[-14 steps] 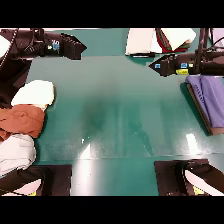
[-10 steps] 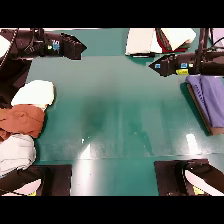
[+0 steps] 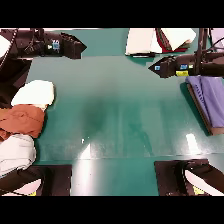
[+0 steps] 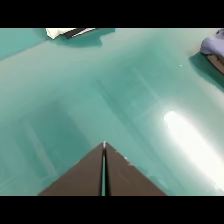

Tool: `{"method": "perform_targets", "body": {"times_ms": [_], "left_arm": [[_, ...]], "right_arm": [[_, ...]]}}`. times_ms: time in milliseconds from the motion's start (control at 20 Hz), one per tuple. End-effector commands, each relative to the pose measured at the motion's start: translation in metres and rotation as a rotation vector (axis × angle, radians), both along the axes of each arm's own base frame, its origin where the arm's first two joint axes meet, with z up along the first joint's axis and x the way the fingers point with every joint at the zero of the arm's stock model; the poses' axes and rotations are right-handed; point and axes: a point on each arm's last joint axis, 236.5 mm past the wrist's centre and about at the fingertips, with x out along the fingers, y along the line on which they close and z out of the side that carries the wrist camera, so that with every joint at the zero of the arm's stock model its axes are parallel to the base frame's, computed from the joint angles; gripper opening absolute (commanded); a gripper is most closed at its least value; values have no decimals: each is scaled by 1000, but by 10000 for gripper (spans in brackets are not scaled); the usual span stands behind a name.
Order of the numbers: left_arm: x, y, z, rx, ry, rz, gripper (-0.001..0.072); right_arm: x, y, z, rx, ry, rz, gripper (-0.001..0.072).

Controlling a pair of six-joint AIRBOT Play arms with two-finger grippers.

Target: Fold the shirts.

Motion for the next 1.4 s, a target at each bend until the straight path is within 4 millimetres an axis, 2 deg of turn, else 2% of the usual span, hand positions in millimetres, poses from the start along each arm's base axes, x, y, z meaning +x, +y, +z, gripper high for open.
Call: {"method": "perform_targets", "body": {"times_ms": [0,250,350,400,450,500,650,850,950,1050,1200,1250,1300,1350], "left_arm": [[14,9,13,11,-91,35,25],[39,62,4,93,-92,157,25],[51,95,-9,200,-95,224,27],[61,119,-21,258,-77,287,226],[73,148,-41,288,-12,377,542],[81,173,-65,317,66,448,614],[88,237,-157,436,340,535,615],[81,294,-265,477,656,607,615],[74,309,-298,490,750,619,615],[75,316,-310,489,767,626,615],[82,316,-309,483,741,632,611],[82,316,-309,484,740,631,427],[81,316,-309,487,743,627,142],[80,316,-309,491,744,622,29]], "right_arm": [[-1,0,0,0,1,1,19],[0,0,1,1,-1,0,18],[0,0,1,2,-1,0,18],[0,1,1,4,-1,1,18],[0,1,2,8,-1,1,18],[0,1,2,9,-3,0,18],[0,1,2,10,-4,0,18],[1,1,2,10,-5,-2,19],[1,1,3,11,-8,-4,18],[3,1,4,14,-16,-10,19],[7,0,8,22,-35,-24,18],[9,-1,9,24,-40,-28,18],[10,-1,11,26,-46,-32,18],[11,-1,11,28,-50,-35,18]]}}
